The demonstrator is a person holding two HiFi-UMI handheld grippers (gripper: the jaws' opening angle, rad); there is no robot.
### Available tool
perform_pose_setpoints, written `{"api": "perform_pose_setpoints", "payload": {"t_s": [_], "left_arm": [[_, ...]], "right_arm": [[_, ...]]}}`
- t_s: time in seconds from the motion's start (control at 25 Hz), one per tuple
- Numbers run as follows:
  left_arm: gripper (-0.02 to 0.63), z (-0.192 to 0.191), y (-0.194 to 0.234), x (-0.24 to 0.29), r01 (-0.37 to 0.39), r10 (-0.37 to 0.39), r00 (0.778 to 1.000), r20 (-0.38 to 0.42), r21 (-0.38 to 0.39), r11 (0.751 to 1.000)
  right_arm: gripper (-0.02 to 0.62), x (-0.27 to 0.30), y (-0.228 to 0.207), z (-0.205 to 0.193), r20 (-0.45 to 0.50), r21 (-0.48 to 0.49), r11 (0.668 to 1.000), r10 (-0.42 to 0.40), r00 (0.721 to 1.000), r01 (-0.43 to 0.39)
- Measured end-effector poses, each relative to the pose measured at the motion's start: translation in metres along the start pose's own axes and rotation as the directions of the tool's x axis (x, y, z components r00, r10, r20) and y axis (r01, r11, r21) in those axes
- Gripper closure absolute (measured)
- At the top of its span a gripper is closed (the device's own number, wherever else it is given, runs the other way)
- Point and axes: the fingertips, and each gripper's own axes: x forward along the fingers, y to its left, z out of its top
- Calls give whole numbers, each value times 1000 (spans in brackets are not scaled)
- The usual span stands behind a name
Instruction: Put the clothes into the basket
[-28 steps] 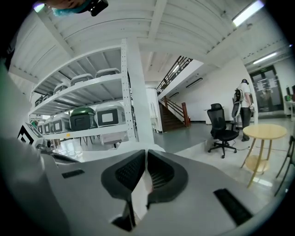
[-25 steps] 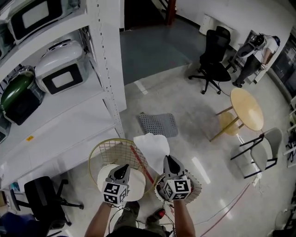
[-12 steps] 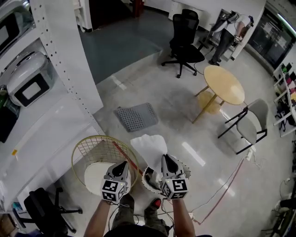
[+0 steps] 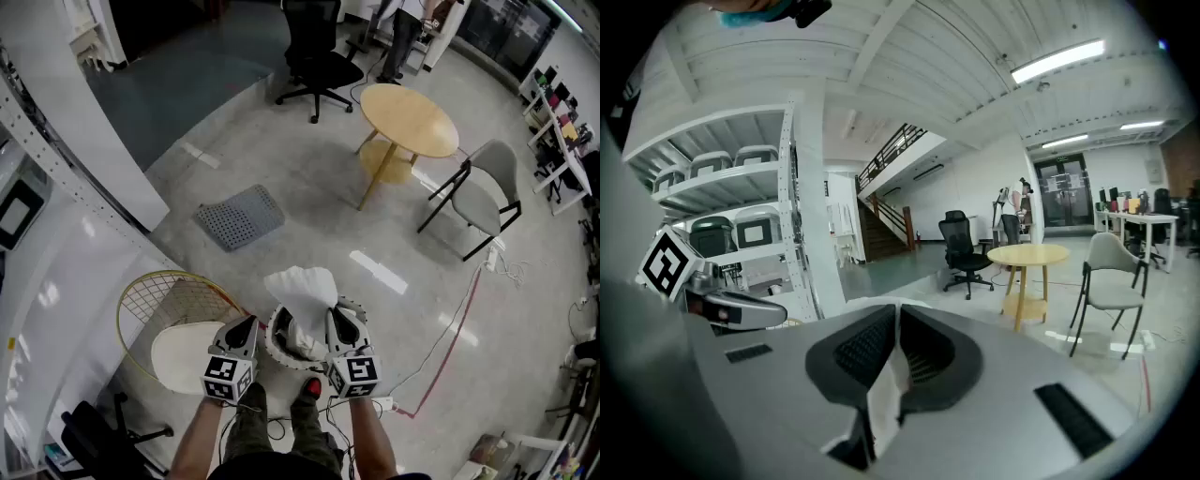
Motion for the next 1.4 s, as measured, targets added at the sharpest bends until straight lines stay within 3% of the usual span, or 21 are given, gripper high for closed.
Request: {"api": "perform_pose_setpoints", "payload": {"t_s": [0.4,0.76,1.04,1.4], "left_arm": [[605,-47,-32,44,56,-56,995,-87,0,998],[604,-102,-17,72,54,-57,982,-181,-22,998],[605,-150,-7,83,44,-58,964,-260,-60,997],[605,-179,-2,94,40,-63,956,-287,-87,995]], "right_arm": [[555,-10,-46,-70,-90,53,997,-49,995,53],[555,14,-63,-154,-207,109,991,-59,977,83],[555,31,-73,-234,-327,153,982,-58,943,114],[554,44,-72,-286,-385,158,981,-41,922,110]]}}
